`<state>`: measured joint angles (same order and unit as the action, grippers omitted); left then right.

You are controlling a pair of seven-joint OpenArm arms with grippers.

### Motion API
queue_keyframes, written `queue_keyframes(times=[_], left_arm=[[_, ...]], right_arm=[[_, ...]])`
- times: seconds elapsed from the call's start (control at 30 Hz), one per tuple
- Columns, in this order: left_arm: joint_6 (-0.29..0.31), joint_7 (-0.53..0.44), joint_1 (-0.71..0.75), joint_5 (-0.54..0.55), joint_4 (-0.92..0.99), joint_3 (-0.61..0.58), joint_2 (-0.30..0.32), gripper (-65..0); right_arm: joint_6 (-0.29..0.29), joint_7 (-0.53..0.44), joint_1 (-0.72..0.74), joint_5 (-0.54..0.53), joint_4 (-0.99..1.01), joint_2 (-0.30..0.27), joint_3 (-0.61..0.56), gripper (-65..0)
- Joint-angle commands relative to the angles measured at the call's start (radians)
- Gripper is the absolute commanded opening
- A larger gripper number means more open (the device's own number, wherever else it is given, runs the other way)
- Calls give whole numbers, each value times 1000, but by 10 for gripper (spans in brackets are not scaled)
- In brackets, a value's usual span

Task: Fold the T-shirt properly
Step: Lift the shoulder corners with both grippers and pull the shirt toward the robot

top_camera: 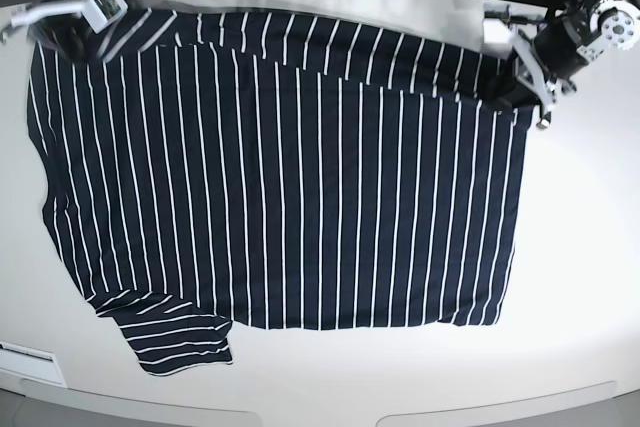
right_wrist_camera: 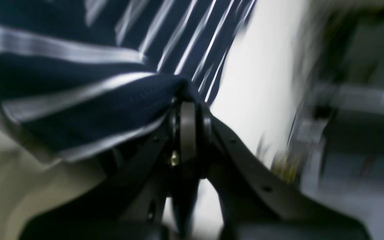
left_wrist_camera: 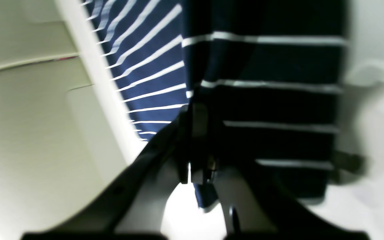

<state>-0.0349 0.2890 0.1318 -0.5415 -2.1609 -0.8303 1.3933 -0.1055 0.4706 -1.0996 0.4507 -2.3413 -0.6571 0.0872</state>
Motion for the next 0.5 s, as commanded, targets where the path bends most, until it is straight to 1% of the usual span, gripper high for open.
queue_keyframes(times=[0.0, 0.07, 0.17, 0.3, 0.4, 0.47], left_arm=[[-22, 5, -22, -8, -12, 8, 6, -650], [-22, 5, -45, -8, -10, 8, -18, -650], [-22, 4, -76, -8, 5, 8, -47, -650], [-22, 4, -113, 0, 43, 8, -74, -650], [-42, 3, -113, 0, 85, 8, -89, -650], [-65, 3, -113, -1, 111, 8, -106, -650]], right_arm=[[-9, -5, 19, -6, -15, -19, 6, -650], [8, -8, 81, -45, -15, -46, 6, -650], [56, -40, 172, -121, -15, -82, 6, -650], [82, -62, 273, -192, -15, -123, 5, -650], [117, -73, 341, -254, 38, -127, 5, -650], [132, -88, 382, -302, 83, -127, 5, -650]])
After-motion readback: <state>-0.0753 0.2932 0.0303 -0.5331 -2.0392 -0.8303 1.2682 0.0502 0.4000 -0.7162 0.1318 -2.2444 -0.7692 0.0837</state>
